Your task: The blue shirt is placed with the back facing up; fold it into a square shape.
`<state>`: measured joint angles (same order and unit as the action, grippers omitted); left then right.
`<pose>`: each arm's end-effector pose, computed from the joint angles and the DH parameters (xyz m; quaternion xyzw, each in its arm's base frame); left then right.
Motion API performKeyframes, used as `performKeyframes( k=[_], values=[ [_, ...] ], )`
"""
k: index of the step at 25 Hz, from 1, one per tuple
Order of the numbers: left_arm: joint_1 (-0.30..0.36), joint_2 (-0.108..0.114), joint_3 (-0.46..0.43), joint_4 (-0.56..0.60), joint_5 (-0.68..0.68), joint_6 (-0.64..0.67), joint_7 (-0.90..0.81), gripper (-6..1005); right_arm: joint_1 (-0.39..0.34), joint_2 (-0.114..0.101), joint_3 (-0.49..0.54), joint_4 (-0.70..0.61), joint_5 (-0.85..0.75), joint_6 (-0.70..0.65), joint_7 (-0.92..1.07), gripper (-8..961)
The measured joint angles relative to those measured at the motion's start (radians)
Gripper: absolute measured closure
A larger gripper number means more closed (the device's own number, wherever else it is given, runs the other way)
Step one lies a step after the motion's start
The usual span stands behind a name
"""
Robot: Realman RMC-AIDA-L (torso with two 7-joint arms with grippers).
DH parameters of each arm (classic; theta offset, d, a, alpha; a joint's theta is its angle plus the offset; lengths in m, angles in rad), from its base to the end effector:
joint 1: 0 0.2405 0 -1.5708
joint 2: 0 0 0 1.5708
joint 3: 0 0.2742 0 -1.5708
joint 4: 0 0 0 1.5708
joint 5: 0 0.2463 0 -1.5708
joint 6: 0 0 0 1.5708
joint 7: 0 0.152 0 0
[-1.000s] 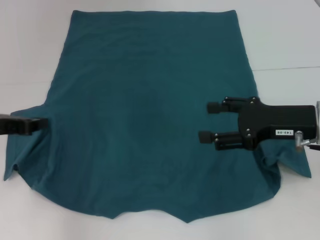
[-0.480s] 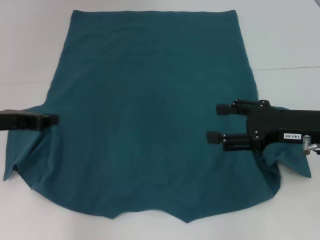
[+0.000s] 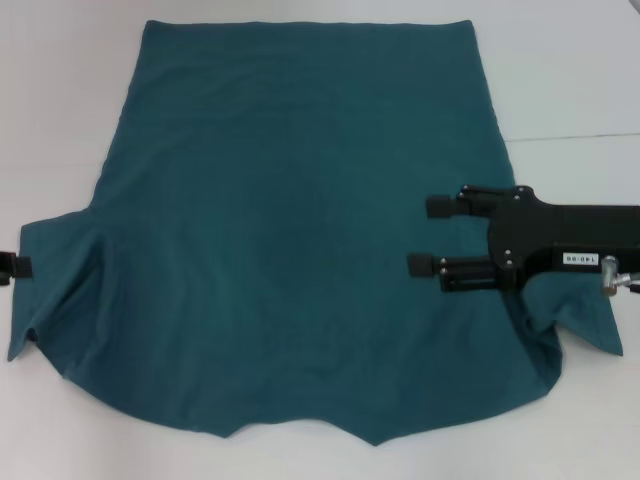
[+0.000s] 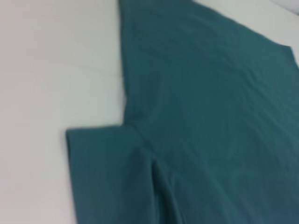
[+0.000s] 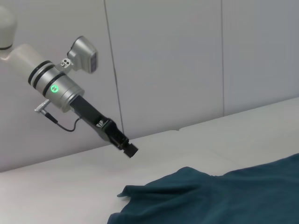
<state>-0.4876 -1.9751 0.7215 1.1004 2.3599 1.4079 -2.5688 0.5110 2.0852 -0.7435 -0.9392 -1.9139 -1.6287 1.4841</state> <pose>-0.3287 0.4086 0.1162 -0.7405 -0.5997 -0.1126 0.2817 0.2506 0.3865 0.0356 -0.9457 0.1393 0.2491 0.1554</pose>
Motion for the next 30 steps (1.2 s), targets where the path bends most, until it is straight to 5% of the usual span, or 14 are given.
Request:
performKeyframes(
  k=[4,11,16,30],
  values=[
    [0.001,0.008,-0.001,-0.042,0.032,0.005,-0.016,726,0.013,0.003,-0.007,-0.019,-0.001,-0.001,0.009,72],
    [-0.016,-0.017,0.004,-0.092,0.134,-0.065,-0.018,458,0.028,0.005,-0.011,-0.021,0.000,-0.010,0.018,71],
    [-0.029,-0.037,0.009,-0.097,0.177,-0.104,-0.015,390,0.029,0.006,-0.016,-0.017,0.001,-0.009,0.019,72],
    [-0.055,-0.077,0.040,-0.119,0.283,-0.179,-0.015,398,0.025,0.006,-0.016,-0.018,0.001,-0.010,0.019,72]
  ],
)
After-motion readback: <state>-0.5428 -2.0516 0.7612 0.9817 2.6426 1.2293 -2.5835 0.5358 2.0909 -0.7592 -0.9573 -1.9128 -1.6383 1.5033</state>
